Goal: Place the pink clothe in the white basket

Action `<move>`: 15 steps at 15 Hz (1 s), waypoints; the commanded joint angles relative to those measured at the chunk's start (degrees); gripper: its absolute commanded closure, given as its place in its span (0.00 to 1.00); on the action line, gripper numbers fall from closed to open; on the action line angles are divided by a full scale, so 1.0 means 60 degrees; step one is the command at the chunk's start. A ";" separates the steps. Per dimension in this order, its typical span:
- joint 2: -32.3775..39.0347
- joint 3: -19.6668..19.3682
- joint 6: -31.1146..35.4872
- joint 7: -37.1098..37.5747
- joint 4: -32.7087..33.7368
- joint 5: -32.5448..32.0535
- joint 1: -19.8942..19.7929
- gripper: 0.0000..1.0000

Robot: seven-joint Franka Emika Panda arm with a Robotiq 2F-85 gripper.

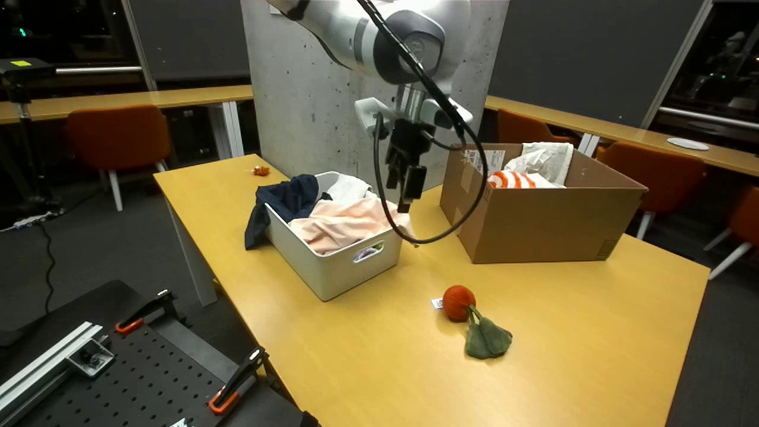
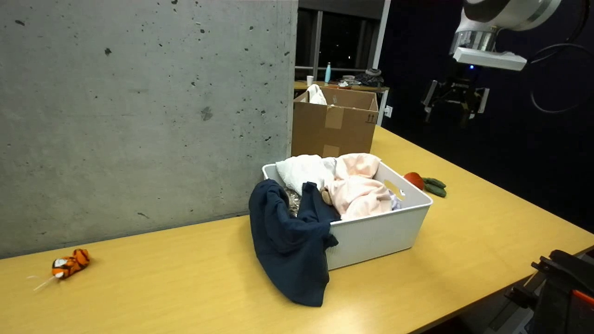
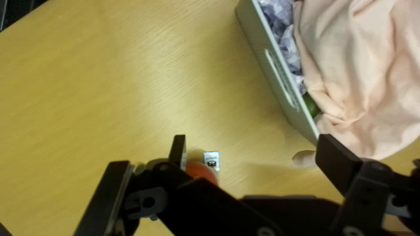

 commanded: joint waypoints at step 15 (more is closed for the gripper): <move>0.3530 -0.0457 0.1344 0.1122 0.2078 0.0326 -0.0649 0.00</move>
